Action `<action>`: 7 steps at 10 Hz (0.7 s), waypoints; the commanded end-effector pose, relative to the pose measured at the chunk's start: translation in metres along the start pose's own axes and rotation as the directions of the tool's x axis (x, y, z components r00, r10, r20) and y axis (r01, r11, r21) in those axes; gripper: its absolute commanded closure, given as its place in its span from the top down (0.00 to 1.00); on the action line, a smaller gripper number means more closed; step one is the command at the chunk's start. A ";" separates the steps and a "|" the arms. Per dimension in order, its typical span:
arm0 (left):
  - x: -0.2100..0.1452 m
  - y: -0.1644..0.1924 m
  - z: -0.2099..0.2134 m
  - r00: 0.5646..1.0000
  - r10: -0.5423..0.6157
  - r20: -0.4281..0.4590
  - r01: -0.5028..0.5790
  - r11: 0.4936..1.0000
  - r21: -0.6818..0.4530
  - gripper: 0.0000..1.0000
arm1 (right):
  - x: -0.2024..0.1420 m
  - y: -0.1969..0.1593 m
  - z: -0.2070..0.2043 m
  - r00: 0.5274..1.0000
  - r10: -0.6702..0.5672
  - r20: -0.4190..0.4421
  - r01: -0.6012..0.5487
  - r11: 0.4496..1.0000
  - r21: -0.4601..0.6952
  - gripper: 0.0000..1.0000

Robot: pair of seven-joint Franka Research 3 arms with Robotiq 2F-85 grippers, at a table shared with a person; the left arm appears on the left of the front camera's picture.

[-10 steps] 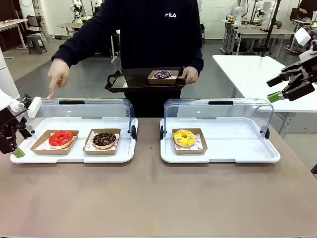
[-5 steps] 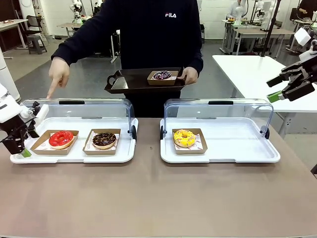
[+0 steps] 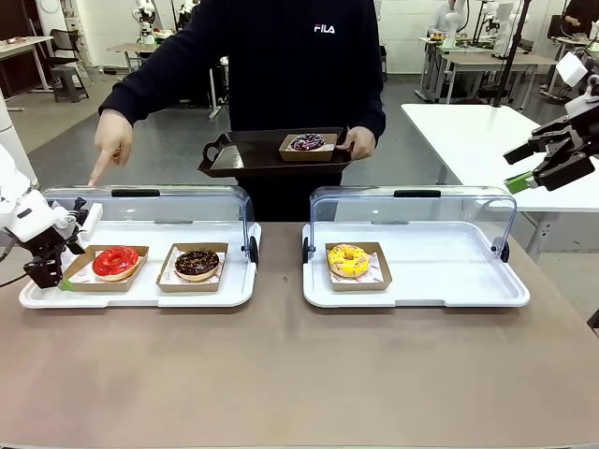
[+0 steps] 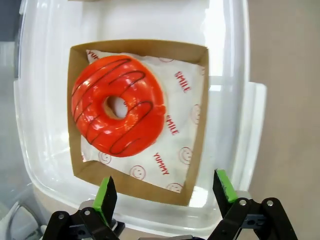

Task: Provide the desired donut to the person.
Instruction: Pick up and lift the Paper togo box containing the Donut pointed at by the person.

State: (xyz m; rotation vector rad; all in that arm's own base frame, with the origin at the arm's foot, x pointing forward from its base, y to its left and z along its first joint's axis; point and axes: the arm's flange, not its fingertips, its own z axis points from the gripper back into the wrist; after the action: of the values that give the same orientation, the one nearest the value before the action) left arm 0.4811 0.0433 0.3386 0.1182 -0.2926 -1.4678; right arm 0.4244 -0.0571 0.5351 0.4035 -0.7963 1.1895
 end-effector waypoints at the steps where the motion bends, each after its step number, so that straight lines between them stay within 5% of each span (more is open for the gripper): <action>1: -0.007 0.007 -0.007 1.000 -0.029 -0.012 0.029 1.000 0.012 1.00 | -0.001 0.000 -0.001 1.000 0.000 0.011 0.000 1.000 0.006 1.00; 4: -0.007 0.006 -0.008 0.999 -0.040 -0.029 0.039 0.999 -0.015 1.00 | -0.001 0.000 -0.001 1.000 0.000 0.011 0.000 1.000 0.006 1.00; 5: -0.008 0.005 -0.008 0.997 -0.056 -0.043 0.055 0.998 -0.035 0.51 | -0.001 0.000 -0.001 1.000 0.000 0.011 0.000 1.000 0.006 1.00; 6: -0.008 0.004 -0.007 0.997 -0.056 -0.057 0.054 0.998 -0.040 0.45 | -0.001 0.000 -0.001 1.000 0.000 0.011 0.000 1.000 0.006 1.00; 7: -0.009 0.003 -0.006 0.997 -0.051 -0.062 0.048 0.997 -0.053 0.00 | -0.001 0.000 -0.001 1.000 0.000 0.011 0.000 1.000 0.006 1.00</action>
State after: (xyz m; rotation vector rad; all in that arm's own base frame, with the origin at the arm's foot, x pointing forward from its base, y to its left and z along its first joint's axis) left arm 0.4839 0.0496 0.3278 0.1366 -0.2296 -1.5151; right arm 0.4243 -0.0571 0.5351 0.4035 -0.7963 1.1895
